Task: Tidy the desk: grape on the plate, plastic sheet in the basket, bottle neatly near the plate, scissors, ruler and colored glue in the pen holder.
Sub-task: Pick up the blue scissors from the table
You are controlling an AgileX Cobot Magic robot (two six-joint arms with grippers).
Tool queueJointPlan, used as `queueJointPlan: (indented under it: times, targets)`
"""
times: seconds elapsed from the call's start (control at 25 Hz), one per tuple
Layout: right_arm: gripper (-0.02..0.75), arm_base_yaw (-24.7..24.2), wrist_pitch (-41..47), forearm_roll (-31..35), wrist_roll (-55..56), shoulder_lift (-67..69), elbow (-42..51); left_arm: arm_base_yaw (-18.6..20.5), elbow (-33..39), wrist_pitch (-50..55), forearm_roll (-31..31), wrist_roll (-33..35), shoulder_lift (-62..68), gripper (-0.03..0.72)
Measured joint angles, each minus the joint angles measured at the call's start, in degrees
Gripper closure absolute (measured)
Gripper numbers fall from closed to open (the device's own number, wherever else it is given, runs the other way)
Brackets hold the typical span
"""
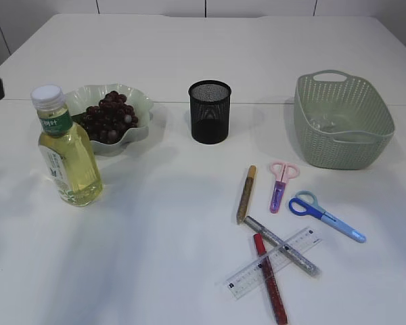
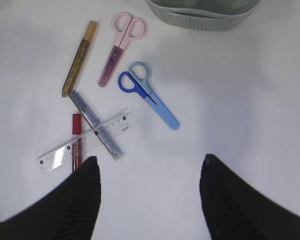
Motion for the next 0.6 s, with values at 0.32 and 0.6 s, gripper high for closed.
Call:
queueJointPlan:
  times: [0.32, 0.6]
  targets:
    - [0.247, 0.00, 0.00, 0.00, -0.23, 0.00, 0.00, 0.00, -3.12, 37.95, -5.84, -0.75, -12.02, 0.254]
    - [0.247, 0.00, 0.00, 1.22, -0.34, 0.00, 0.00, 0.00, -8.96, 60.44, -23.76, 13.86, -12.47, 0.310]
